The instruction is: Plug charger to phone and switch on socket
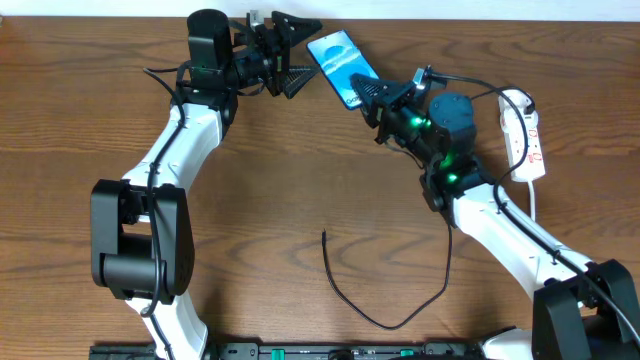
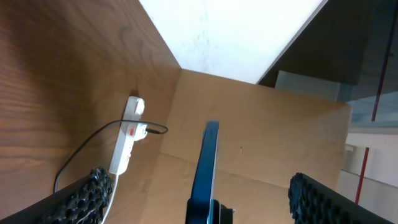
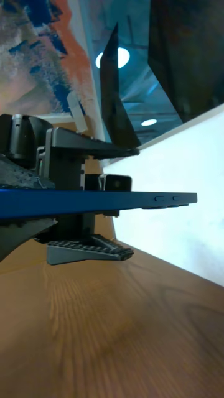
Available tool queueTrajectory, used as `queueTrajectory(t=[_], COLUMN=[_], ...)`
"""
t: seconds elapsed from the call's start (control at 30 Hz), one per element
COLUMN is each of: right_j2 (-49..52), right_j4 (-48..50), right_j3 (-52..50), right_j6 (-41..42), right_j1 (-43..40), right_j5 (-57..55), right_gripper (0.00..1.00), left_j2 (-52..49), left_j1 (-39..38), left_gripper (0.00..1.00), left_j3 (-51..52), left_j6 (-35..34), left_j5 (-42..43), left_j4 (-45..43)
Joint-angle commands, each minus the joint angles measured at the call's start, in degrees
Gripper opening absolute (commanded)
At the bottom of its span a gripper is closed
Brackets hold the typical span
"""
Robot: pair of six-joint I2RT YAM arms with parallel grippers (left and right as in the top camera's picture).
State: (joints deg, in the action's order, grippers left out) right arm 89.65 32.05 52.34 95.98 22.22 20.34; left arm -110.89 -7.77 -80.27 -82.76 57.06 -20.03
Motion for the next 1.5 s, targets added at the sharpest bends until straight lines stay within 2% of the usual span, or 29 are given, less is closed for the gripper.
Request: queueTrajectory(t=[0.0, 0.57, 0.6, 0.8, 1.2, 1.3, 1.37, 1.47], right_j2=[0.17, 0.17, 0.17, 0.17, 0.15, 0.17, 0.17, 0.15], right_j4=[0.79, 0.74, 0.72, 0.72, 0.72, 0.72, 0.7, 0.7], right_j3=[0.94, 0.94, 0.94, 0.94, 0.94, 0.94, 0.94, 0.94], right_j6=[3.5, 7.28, 7.28, 7.28, 7.28, 7.26, 7.26, 7.26], right_j1=[1.62, 4.81, 4.83, 5.01, 5.64, 5.64, 5.64, 5.64], right_j5=[-2.25, -4.15, -4.17, -3.87, -3.91, -3.91, -3.91, -3.93], right_gripper=[0.01, 0.01, 0.01, 0.01, 0.01, 0.01, 0.01, 0.01], left_j2=[1.49, 1.49, 1.49, 1.49, 1.49, 1.49, 1.49, 1.49], left_j1=[-1.03, -2.45, -2.45, -2.45, -2.45, -2.45, -2.45, -2.45], left_gripper=[0.92, 0.92, 0.89, 0.62, 0.37, 0.25, 0.23, 0.14], left_j3=[-0.09, -0.09, -0.09, -0.09, -0.09, -0.09, -0.09, -0.09], left_j6=[-0.52, -0.48, -0.48, -0.48, -0.46, -0.46, -0.46, -0.46], left_j5=[-1.22, -2.51, -2.51, -2.47, -2.23, -2.23, -2.23, -2.25], left_j4=[-0.48, -0.46, -0.46, -0.46, -0.46, -0.46, -0.46, -0.46])
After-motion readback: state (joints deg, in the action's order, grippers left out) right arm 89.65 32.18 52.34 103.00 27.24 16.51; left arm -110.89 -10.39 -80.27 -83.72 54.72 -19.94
